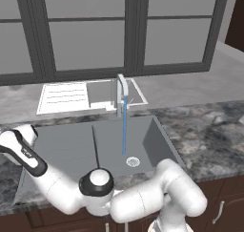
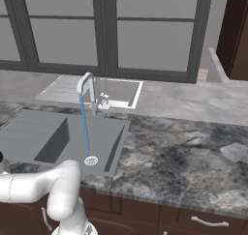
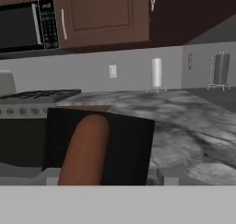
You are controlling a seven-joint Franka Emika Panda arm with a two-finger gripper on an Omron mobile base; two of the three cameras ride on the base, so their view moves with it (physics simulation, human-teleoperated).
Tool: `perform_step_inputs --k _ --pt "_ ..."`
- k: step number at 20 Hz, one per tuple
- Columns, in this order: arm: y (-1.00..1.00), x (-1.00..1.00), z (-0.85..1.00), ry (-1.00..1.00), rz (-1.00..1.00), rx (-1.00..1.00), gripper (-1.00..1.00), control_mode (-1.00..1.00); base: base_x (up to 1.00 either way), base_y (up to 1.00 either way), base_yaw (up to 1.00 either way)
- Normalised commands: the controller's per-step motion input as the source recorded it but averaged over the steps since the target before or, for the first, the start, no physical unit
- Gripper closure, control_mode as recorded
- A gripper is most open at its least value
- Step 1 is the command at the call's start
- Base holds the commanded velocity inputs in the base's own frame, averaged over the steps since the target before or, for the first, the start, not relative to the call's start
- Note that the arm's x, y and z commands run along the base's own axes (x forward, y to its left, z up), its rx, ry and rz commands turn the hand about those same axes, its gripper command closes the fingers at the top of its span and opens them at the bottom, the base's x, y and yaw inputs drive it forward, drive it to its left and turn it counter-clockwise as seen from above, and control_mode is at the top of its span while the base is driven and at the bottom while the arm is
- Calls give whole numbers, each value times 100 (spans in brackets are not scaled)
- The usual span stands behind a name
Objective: Turn on the sink faucet and place the jug under the water for a few seconds to fill it up.
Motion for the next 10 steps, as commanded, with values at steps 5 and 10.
perform_step_inputs --k 5,10 --pt "-98 -42 0 -2 0 0 100 -100 0 0 0" --pt "-79 -49 8 -23 0 0 100 -100 0 0 0"
